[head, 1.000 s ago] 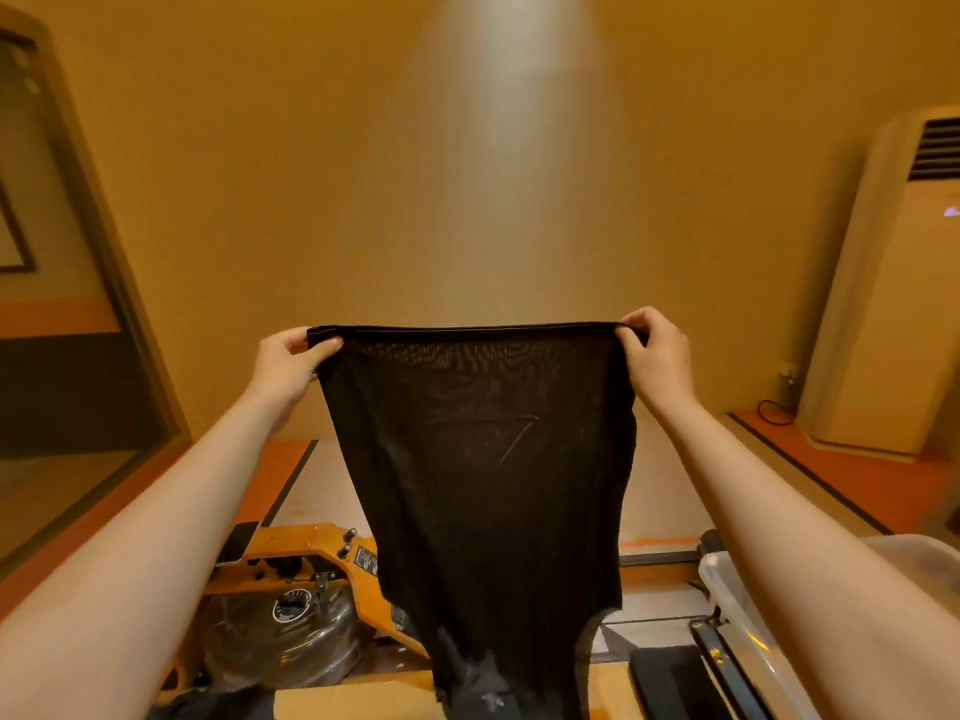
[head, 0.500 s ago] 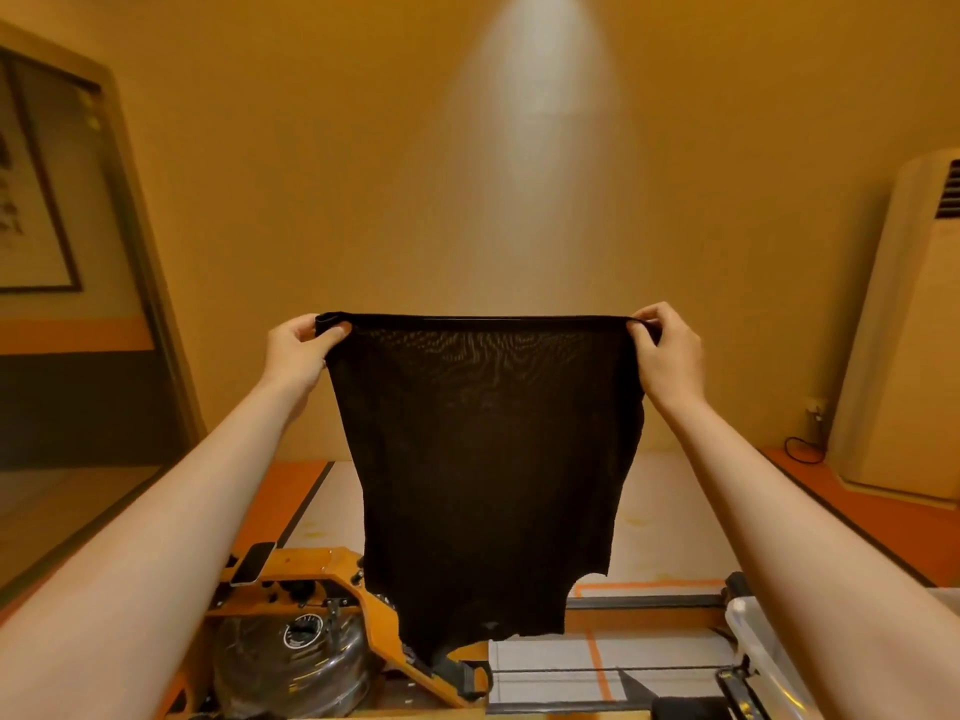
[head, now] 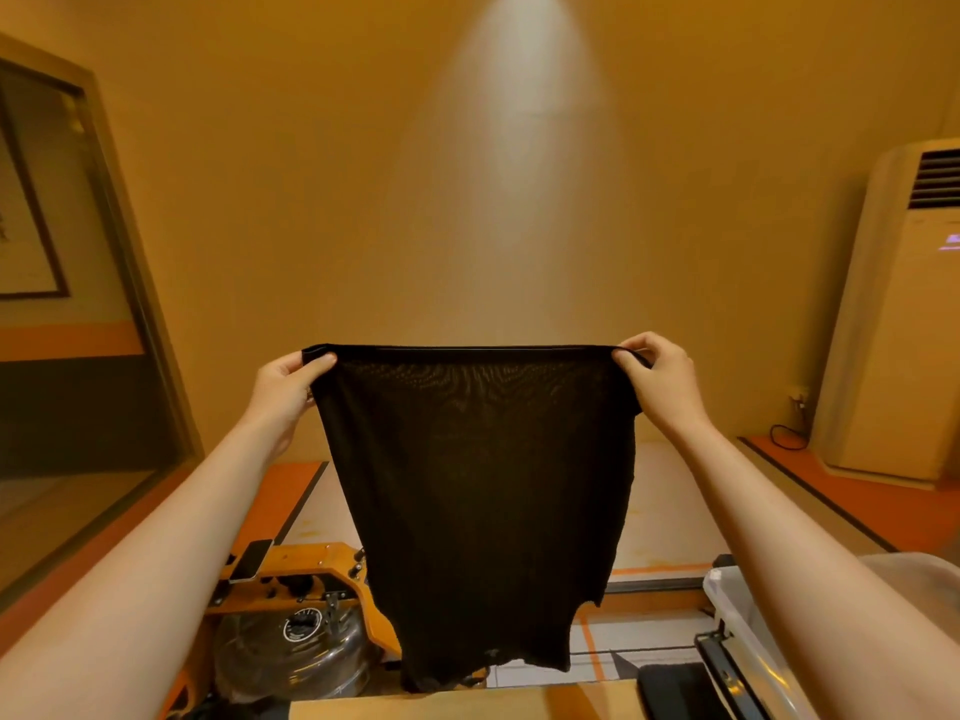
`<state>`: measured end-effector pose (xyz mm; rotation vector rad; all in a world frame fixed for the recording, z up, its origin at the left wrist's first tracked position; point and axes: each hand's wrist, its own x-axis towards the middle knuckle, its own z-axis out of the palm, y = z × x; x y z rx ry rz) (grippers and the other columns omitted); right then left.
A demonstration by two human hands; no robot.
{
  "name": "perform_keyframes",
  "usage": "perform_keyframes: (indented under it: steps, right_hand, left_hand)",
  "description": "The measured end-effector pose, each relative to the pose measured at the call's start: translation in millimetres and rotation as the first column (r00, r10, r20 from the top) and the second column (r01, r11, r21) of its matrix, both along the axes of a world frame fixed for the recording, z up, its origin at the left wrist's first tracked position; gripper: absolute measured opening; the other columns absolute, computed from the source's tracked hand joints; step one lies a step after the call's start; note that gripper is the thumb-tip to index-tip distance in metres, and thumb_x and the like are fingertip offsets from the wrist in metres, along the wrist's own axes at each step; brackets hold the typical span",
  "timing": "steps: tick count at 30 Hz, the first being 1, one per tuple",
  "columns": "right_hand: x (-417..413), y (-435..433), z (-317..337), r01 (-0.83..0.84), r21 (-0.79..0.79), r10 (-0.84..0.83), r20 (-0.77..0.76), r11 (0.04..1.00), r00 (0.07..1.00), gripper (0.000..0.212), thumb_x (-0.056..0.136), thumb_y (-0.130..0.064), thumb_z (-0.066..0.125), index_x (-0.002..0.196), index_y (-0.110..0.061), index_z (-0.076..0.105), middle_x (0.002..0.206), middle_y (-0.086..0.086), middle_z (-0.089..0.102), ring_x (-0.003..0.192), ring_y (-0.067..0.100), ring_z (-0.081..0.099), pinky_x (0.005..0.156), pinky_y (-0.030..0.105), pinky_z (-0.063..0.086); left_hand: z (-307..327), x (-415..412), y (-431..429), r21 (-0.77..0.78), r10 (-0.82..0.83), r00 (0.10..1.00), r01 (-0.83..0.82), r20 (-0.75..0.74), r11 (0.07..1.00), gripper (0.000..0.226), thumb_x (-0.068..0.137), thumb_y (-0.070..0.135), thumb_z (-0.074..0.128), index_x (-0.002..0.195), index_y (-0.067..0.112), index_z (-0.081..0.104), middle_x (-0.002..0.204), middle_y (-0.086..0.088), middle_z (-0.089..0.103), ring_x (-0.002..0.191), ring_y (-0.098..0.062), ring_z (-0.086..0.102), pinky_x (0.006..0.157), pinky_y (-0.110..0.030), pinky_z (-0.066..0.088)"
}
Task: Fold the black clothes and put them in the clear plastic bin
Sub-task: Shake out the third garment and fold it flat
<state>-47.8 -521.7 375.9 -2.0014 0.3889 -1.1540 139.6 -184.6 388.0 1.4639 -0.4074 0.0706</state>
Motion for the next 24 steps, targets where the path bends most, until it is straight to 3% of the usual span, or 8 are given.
perform_keyframes:
  steps: [5, 8, 12, 14, 19, 24]
  right_hand:
    - [-22, -4, -1, -0.046, 0.010, 0.047, -0.053, 0.999, 0.997, 0.007, 0.092, -0.018, 0.065, 0.091, -0.016, 0.071, 0.089, -0.006, 0.068, 0.084, 0.005, 0.062, 0.060, 0.012, 0.044]
    - [-33, -1, 5, -0.109, 0.066, 0.112, -0.046, 0.992, 0.993, 0.006, 0.091, -0.018, 0.066, 0.087, -0.016, 0.071, 0.085, -0.005, 0.069, 0.076, 0.004, 0.062, 0.056, 0.010, 0.042]
    - [-48, 14, 4, -0.227, 0.154, 0.250, -0.157, 0.962, 0.955, 0.010, 0.091, -0.021, 0.065, 0.086, -0.013, 0.069, 0.082, 0.001, 0.070, 0.072, 0.010, 0.062, 0.060, 0.021, 0.045]
    - [-58, 28, -7, -0.319, 0.243, 0.369, -0.203, 0.916, 0.907, 0.015, 0.093, -0.021, 0.063, 0.087, -0.008, 0.066, 0.080, 0.004, 0.067, 0.070, 0.014, 0.060, 0.057, 0.024, 0.042]
    - [-83, 69, -83, -0.300, 0.453, 0.423, -0.196, 0.840, 0.885, 0.018, 0.095, -0.017, 0.057, 0.079, -0.008, 0.059, 0.072, 0.004, 0.057, 0.067, 0.014, 0.052, 0.061, 0.026, 0.038]
    - [-108, 101, -191, -0.094, 0.734, 0.383, -0.237, 0.673, 0.893, 0.023, 0.095, -0.014, 0.055, 0.081, 0.004, 0.058, 0.082, 0.018, 0.055, 0.081, 0.027, 0.055, 0.071, 0.035, 0.039]
  left_hand:
    - [3, -11, 2, -0.046, 0.079, 0.997, -0.079, 0.002, 0.996, 0.007, 0.094, 0.017, 0.062, 0.093, 0.020, 0.068, 0.095, 0.001, 0.068, 0.087, -0.013, 0.063, 0.076, -0.027, 0.050]
    - [5, -15, -5, -0.026, 0.121, 0.992, -0.120, 0.047, 0.992, 0.011, 0.095, 0.017, 0.061, 0.103, 0.015, 0.066, 0.093, 0.004, 0.066, 0.087, -0.012, 0.062, 0.074, -0.026, 0.049]
    - [-4, -14, -17, 0.178, 0.223, 0.954, -0.259, 0.201, 0.949, 0.011, 0.091, 0.025, 0.066, 0.093, 0.014, 0.067, 0.092, 0.000, 0.064, 0.096, -0.025, 0.061, 0.082, -0.036, 0.047]
    - [-11, -22, -26, 0.288, 0.249, 0.932, -0.322, 0.263, 0.902, 0.011, 0.090, 0.028, 0.067, 0.086, 0.018, 0.067, 0.095, 0.000, 0.061, 0.093, -0.023, 0.057, 0.083, -0.039, 0.046]
    - [-49, -60, -70, 0.381, -0.050, 0.981, -0.025, 0.185, 0.924, 0.011, 0.091, 0.015, 0.066, 0.081, 0.014, 0.071, 0.078, -0.005, 0.068, 0.068, -0.020, 0.060, 0.064, -0.032, 0.047]
    - [-127, -110, -120, 0.568, -0.315, 0.945, 0.214, 0.085, 0.795, 0.011, 0.090, 0.010, 0.065, 0.083, 0.018, 0.071, 0.073, -0.003, 0.070, 0.066, -0.013, 0.064, 0.060, -0.025, 0.046]
